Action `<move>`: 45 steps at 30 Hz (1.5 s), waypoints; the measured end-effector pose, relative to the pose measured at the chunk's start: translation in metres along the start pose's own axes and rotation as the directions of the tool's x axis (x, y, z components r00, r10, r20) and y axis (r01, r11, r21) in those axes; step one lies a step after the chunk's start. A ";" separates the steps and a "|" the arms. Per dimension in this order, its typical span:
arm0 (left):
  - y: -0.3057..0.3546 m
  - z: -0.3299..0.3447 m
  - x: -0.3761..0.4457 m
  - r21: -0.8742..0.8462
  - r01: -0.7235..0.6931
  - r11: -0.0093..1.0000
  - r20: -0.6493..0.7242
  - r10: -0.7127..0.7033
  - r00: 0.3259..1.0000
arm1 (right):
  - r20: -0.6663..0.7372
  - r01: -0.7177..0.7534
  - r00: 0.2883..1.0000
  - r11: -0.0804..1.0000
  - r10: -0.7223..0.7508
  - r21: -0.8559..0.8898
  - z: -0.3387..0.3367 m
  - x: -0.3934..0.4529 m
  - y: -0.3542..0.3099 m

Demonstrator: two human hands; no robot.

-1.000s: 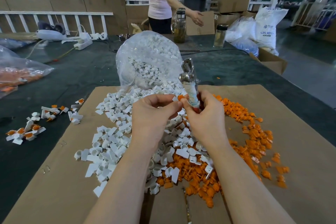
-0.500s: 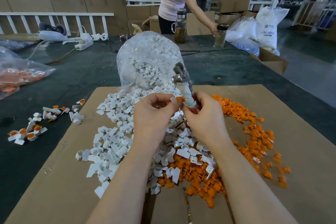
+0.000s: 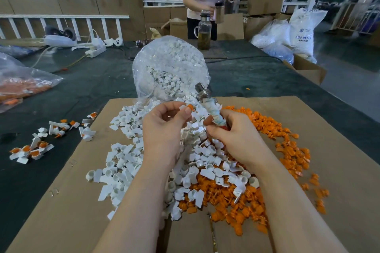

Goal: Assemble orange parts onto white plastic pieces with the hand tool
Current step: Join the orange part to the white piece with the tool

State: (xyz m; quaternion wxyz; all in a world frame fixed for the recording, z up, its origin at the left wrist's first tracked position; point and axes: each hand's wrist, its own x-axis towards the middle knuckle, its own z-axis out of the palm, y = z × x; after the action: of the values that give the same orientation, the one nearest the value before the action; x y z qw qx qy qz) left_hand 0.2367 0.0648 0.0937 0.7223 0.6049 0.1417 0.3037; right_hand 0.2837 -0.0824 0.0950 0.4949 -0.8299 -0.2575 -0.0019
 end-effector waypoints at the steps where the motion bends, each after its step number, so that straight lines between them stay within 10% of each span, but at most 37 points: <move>1: 0.000 -0.001 0.001 -0.013 -0.012 1.000 0.004 0.012 1.000 | 0.028 -0.005 1.000 1.000 0.005 -0.010 -0.001 0.000 0.000; 34: 0.000 -0.014 0.008 -0.078 -0.048 0.996 0.086 0.054 0.995 | 0.170 0.068 0.985 0.974 -0.032 -0.215 0.004 0.000 0.004; 41: 0.009 -0.026 0.011 -0.309 0.172 0.935 -0.035 -0.192 0.981 | 0.045 0.087 0.996 0.946 -0.077 -0.313 0.006 0.000 0.008; 45: 0.015 -0.058 0.022 -0.658 0.170 0.733 -0.282 -0.450 0.847 | -0.162 -0.049 0.987 0.941 -0.007 -0.335 -0.001 0.003 0.015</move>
State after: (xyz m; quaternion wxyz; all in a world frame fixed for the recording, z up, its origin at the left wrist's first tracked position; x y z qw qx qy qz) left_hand 0.2165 0.1249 0.0987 0.8704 0.2245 0.2904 0.3282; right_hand 0.2931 -0.0871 0.0840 0.3642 -0.9024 -0.2036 -0.1078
